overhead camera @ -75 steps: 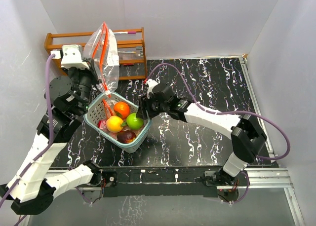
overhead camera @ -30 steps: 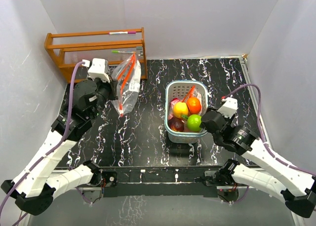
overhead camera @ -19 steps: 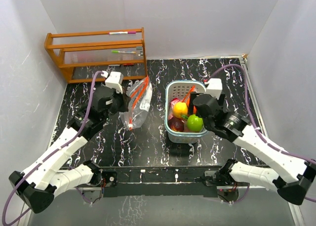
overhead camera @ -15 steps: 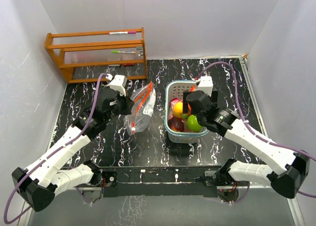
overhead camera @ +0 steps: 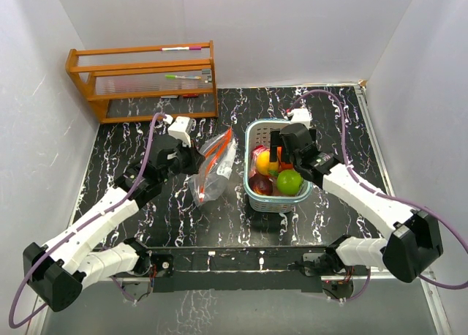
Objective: Place the food in the zip-top bag and seal the zipper
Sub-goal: Pick up the fake vegetable from the bin.
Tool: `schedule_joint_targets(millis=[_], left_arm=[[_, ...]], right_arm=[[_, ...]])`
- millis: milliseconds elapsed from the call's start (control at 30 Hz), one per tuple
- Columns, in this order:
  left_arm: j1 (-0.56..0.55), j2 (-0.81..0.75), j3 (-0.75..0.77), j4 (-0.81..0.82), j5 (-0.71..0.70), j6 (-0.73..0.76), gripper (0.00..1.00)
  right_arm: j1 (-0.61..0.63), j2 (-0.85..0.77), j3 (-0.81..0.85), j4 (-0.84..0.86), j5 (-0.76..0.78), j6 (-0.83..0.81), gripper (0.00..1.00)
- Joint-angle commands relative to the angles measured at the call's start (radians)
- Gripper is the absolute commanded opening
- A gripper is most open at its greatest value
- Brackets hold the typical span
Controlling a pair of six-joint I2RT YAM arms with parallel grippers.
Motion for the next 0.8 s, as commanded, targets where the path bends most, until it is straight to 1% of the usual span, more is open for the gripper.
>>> schedule_joint_targets(millis=[0,100,233,300,400,433,500,633,700,767], left_arm=[[-0.002,0.010,-0.010,0.047,0.028,-0.010,0.00],[-0.002,0.012,-0.010,0.047,0.030,-0.008,0.00],[-0.002,0.009,-0.007,0.039,0.025,-0.006,0.00],[-0.002,0.010,-0.009,0.041,0.025,-0.006,0.00],[-0.002,0.016,-0.009,0.046,0.025,-0.006,0.00],[-0.002,0.019,-0.008,0.047,0.028,-0.007,0.00],[-0.002,0.026,-0.009,0.049,0.035,-0.008,0.00],[-0.002,0.030,-0.008,0.056,0.041,-0.010,0.00],[-0.003,0.033,-0.004,0.060,0.043,-0.010,0.00],[-0.002,0.040,-0.003,0.066,0.049,-0.010,0.00]], right_arm=[[-0.004,0.020,-0.008,0.093,-0.039,-0.026,0.84],[-0.006,0.037,-0.014,0.083,-0.020,-0.019,0.81],[-0.005,0.051,-0.022,0.057,-0.016,-0.003,0.72],[-0.005,0.045,-0.028,0.049,-0.011,0.005,0.65],[-0.005,0.024,-0.039,0.049,0.009,0.007,0.46],[-0.006,0.017,-0.040,0.048,0.017,0.004,0.42],[-0.005,-0.004,-0.038,0.044,0.029,-0.006,0.38],[-0.006,-0.060,-0.027,0.029,0.048,-0.011,0.26],[-0.005,-0.101,-0.016,0.038,0.026,-0.017,0.22],[-0.006,-0.149,-0.003,0.070,-0.036,-0.031,0.21]])
